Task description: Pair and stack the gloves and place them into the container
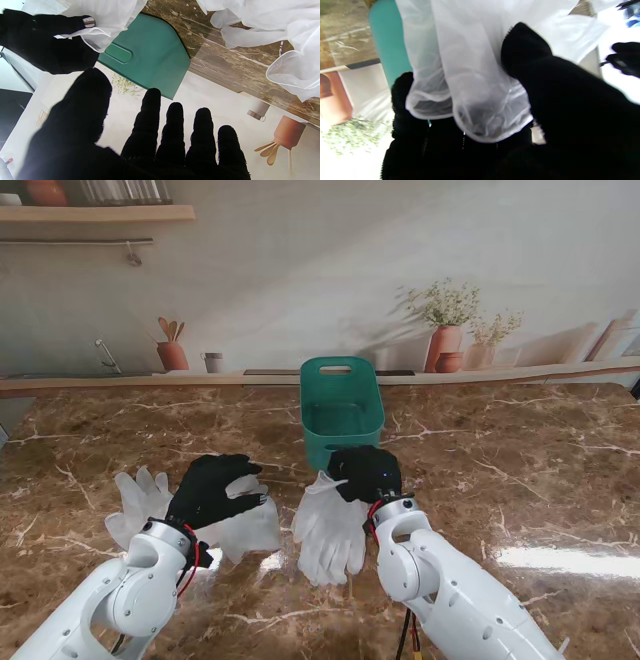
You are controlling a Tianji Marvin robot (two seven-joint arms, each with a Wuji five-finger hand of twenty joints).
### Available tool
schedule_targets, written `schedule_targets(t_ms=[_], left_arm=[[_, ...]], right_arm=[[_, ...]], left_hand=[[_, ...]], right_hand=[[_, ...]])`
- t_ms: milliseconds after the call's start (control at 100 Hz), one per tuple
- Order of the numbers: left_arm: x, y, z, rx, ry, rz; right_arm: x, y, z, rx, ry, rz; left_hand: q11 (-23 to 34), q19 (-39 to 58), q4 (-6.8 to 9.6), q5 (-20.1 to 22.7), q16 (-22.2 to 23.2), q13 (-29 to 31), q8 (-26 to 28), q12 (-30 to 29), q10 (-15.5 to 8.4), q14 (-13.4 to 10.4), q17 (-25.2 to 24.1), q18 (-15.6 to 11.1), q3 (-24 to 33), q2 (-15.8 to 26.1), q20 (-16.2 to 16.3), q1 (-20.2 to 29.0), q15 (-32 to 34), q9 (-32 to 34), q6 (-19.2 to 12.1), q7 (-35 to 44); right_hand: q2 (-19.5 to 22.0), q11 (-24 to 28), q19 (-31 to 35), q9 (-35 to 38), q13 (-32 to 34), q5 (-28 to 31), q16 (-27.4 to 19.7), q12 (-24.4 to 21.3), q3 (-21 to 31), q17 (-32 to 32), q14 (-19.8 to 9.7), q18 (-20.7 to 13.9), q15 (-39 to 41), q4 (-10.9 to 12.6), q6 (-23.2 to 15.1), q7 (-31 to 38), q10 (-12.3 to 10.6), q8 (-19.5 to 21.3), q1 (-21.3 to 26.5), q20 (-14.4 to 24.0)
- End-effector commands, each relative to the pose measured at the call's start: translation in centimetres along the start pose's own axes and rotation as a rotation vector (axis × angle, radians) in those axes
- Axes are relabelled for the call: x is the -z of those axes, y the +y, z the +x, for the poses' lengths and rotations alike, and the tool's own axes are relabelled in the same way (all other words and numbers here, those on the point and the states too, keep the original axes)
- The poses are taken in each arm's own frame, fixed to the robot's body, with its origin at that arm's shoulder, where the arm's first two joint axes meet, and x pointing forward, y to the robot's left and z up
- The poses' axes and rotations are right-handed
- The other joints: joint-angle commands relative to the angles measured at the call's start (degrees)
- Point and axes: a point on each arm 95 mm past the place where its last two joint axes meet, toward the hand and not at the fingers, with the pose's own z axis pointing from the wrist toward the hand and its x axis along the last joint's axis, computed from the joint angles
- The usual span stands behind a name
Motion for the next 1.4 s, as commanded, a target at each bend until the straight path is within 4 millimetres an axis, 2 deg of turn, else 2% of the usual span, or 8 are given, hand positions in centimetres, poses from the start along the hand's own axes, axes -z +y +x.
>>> schedule_targets(t_ms=[0, 560, 710, 860, 1080, 1120, 1250, 1390], left_arm=[[0.2, 0.3, -0.1, 0.0, 0.0, -0.004], [0.2, 0.5, 0.0, -0.01, 0.002, -0.013], [0.2, 0.4, -0.1, -0.015, 0.001, -0.017], [0.2, 0.4, -0.2, -0.015, -0.004, -0.017], [0.4, 0.3, -0.4, -0.018, -0.008, -0.017], [0.4, 0.2, -0.4, -0.018, -0.008, -0.015], [0.5, 0.0, -0.5, -0.02, -0.008, -0.005], [0.7, -0.3, -0.6, -0.026, -0.006, 0.006]], right_arm=[[2.3, -1.1, 0.0, 0.013, 0.029, 0.042], [8.4, -3.9, 1.7, -0.007, 0.17, 0.199], [8.7, -4.1, 1.4, -0.015, 0.195, 0.292], [8.9, -3.0, 1.4, -0.046, 0.244, 0.402], [8.9, 0.1, 2.1, -0.076, 0.308, 0.394], [8.8, 0.6, 2.3, -0.077, 0.321, 0.367], [7.3, 2.0, 2.6, -0.013, 0.377, 0.262], [5.3, 3.0, 2.7, 0.107, 0.455, 0.245]], left_hand=[[-1.2, -1.7, 1.56, 1.4, -0.7, 0.3, 0.6, -0.8, -0.6, -2.4, -0.3, -0.5, -2.4, 2.2, -0.5, 1.2, -1.3, 0.8, -1.5, 0.7], [-1.3, -2.3, 1.58, 1.4, -0.7, 0.2, 0.6, -0.8, -0.6, -2.5, -0.4, -0.3, -2.7, 2.5, -0.5, 1.2, -1.4, 0.7, -1.7, 0.7], [-1.3, -2.4, 1.59, 1.2, -0.8, 0.1, 0.6, -0.9, -0.6, -2.4, -0.4, 0.0, -2.9, 2.6, -0.4, 1.3, -1.5, 0.5, -1.7, 0.6], [-1.4, -2.5, 1.61, 1.2, -0.8, 0.0, 0.6, -0.9, -0.6, -2.5, -0.5, 0.1, -3.2, 2.6, -0.3, 1.3, -1.6, 0.4, -1.8, 0.6], [-1.5, -2.4, 1.65, 1.1, -0.9, 0.1, 0.6, -1.0, -0.5, -2.5, -0.5, 0.2, -3.6, 2.7, 0.0, 1.3, -1.7, 0.4, -1.9, 0.6], [-1.5, -2.4, 1.66, 1.1, -0.9, 0.1, 0.6, -1.0, -0.5, -2.5, -0.5, 0.2, -3.6, 2.8, 0.0, 1.4, -1.7, 0.4, -1.9, 0.6], [-1.5, -2.3, 1.69, 1.2, -0.8, 0.1, 0.6, -1.0, -0.5, -2.5, -0.4, 0.2, -3.7, 2.7, 0.2, 1.5, -1.7, 0.6, -1.7, 0.7], [-1.5, -2.2, 1.72, 1.2, -0.8, 0.1, 0.6, -1.0, -0.6, -2.4, -0.4, 0.2, -3.7, 2.7, 0.3, 1.6, -1.7, 0.6, -1.7, 0.6]], right_hand=[[-0.3, 1.3, 1.5, -0.3, -1.1, -0.6, 1.3, 1.1, 0.6, -0.7, -0.7, -1.0, 1.0, 1.1, -2.3, 1.1, -1.7, 0.4, 1.3, -0.4], [-2.7, 2.4, 1.7, -0.7, -2.6, -0.8, 2.5, 1.0, 2.3, -1.9, -0.7, -0.4, 2.8, 0.2, -2.0, -0.4, -1.7, -0.7, -0.9, 0.3], [1.3, -1.9, -3.1, -5.8, -7.8, -7.4, -0.2, -0.7, -0.7, -7.1, -0.7, 0.0, -2.8, -0.3, 2.5, -3.3, -0.4, -20.0, -10.8, 0.8], [13.3, -7.4, -7.9, -9.4, -12.2, -5.4, -2.4, -9.2, -6.4, -11.2, -0.1, -0.4, -8.7, 10.2, 8.4, -19.3, 0.6, -23.6, -21.2, 1.4], [20.9, -9.8, -10.5, -9.7, -13.0, -4.6, -3.1, -11.1, -15.2, -12.1, 0.1, -0.3, -10.9, 13.1, 9.1, -23.3, 1.2, -24.0, -22.8, 1.7], [20.8, -9.4, -10.3, -9.3, -12.5, -4.2, -2.9, -10.9, -13.6, -11.7, 0.0, -0.2, -10.5, 13.8, 8.8, -22.8, 1.1, -24.0, -22.0, 1.9], [12.0, -10.0, -15.0, -10.7, -13.5, -9.6, -4.1, -11.1, 1.4, -13.6, -1.6, 0.4, -12.9, 7.2, 7.3, -13.5, 0.1, -34.7, -14.2, 0.5], [11.3, -14.8, -25.1, -19.0, -19.9, -13.5, -9.2, -13.9, 10.7, -18.2, -3.7, -2.2, -21.6, 13.1, 10.4, -28.0, -0.7, -29.1, -8.3, -2.6]])
